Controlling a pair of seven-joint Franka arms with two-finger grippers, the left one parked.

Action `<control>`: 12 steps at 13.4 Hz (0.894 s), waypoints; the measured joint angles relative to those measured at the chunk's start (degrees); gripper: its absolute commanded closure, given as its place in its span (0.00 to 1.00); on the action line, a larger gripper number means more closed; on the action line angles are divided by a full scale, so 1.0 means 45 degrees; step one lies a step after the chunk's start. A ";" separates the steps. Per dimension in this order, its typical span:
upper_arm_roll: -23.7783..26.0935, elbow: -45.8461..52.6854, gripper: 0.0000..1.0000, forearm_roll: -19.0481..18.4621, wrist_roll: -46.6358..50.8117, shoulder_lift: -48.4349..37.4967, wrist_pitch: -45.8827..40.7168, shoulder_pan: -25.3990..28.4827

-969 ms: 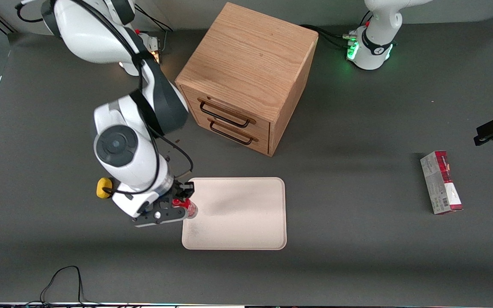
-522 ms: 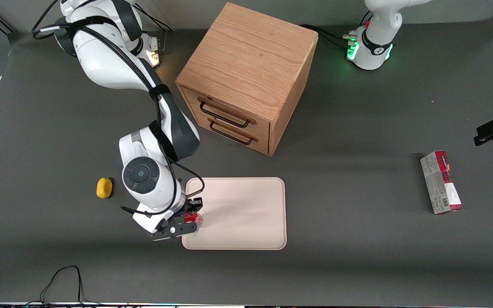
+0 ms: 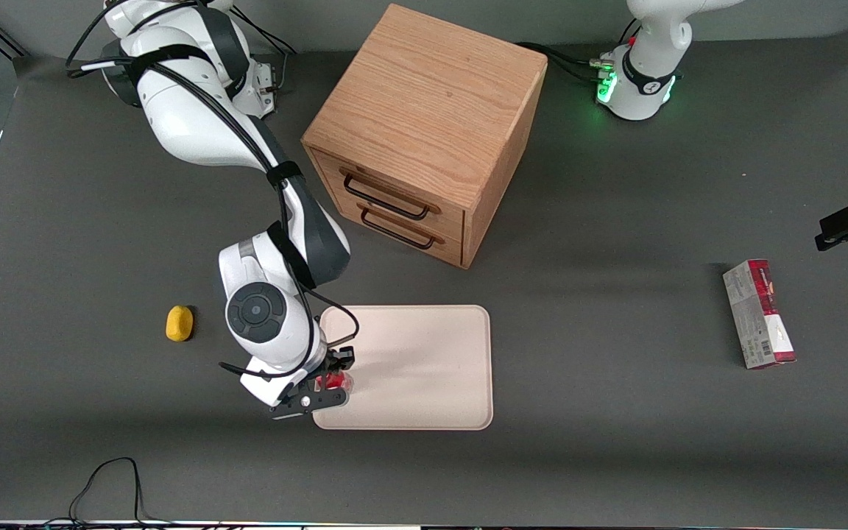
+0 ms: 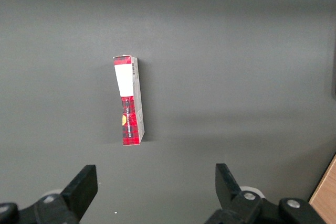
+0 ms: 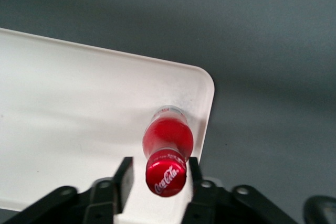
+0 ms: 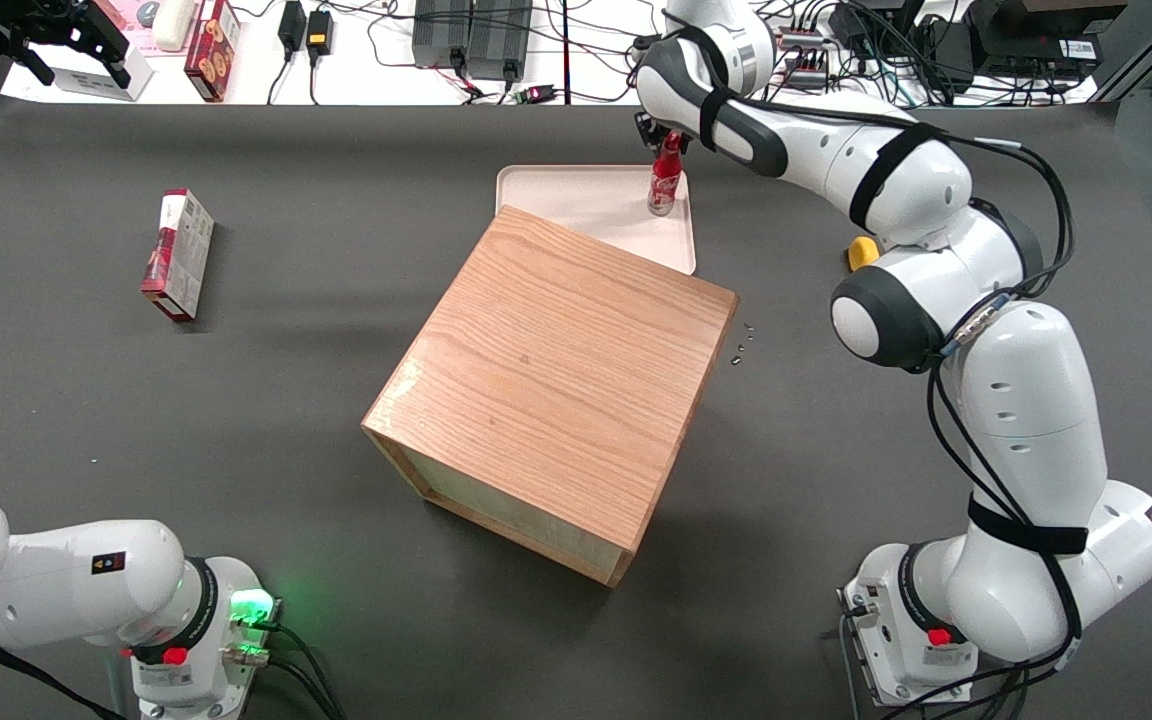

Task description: Place coke bottle on tray

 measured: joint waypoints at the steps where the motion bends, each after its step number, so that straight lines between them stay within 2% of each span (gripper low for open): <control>1: -0.0004 0.0077 0.00 0.0000 0.0000 -0.0102 -0.0069 0.0000; 4: -0.0058 0.0301 0.00 0.0000 0.0000 -0.0841 -0.1588 -0.0005; 8: -0.0171 0.0464 0.00 -0.0003 0.0001 -0.2875 -0.4728 -0.0031; 12: -0.0936 0.0379 0.00 -0.0048 -0.0001 -0.4616 -0.7447 -0.0061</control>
